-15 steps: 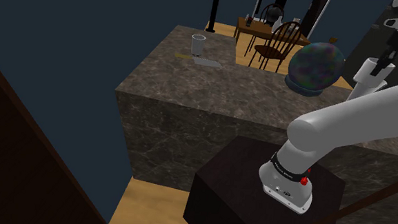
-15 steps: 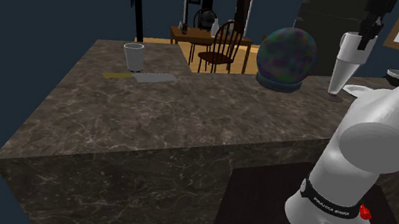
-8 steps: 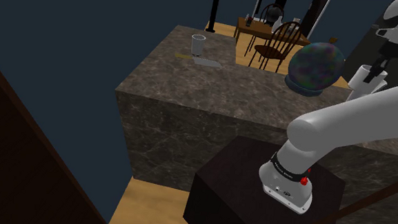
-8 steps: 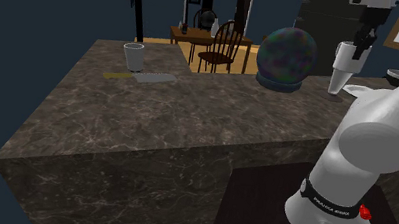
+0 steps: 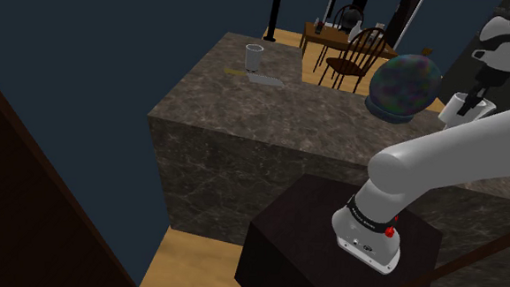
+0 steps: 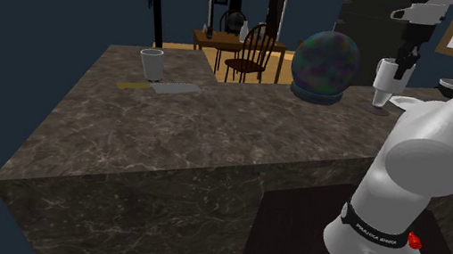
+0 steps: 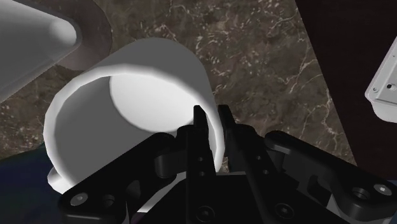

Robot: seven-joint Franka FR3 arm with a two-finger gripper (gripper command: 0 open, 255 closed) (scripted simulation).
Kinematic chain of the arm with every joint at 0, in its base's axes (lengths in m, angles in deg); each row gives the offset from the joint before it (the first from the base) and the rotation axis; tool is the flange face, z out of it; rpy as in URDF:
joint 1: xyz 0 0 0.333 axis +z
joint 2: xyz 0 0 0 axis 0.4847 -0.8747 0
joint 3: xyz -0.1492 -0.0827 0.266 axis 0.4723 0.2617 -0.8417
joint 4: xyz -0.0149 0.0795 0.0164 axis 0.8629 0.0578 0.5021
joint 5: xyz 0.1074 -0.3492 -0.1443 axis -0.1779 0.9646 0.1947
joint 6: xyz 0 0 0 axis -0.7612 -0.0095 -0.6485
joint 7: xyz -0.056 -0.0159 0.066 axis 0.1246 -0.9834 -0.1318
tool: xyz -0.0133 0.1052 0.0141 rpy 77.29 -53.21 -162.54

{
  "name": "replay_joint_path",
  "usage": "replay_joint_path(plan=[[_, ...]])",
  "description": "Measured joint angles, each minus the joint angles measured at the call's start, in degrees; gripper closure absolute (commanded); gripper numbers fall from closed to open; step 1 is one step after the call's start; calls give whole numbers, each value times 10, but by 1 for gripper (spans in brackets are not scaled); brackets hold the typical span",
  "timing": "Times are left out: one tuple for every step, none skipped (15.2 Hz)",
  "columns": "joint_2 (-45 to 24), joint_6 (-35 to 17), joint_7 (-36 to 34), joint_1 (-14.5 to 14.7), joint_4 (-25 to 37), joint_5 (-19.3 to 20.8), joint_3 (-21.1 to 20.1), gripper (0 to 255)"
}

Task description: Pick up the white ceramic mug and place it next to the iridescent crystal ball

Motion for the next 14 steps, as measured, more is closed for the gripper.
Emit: replay_joint_path(plan=[[1,-7,-2,-1,-7,2,2,255],[2,-14,-4,-3,-16,5,4,255],[2,-22,-5,-2,-22,7,7,255],[1,-29,-7,-1,-29,9,12,255],[0,-37,-7,0,-35,11,16,255],[-2,-44,-8,2,-39,11,21,255],[-7,-54,-8,8,-43,12,31,255],[-10,-61,-8,11,-46,13,38,255],[-9,-66,-9,10,-52,15,39,255],[-9,-73,-10,10,-59,17,43,255],[-12,-82,-10,14,-63,18,51,255],[-15,-91,-11,18,-68,19,59,255],[-18,-100,-12,21,-73,21,65,255],[-20,-109,-12,24,-78,22,72,255]])
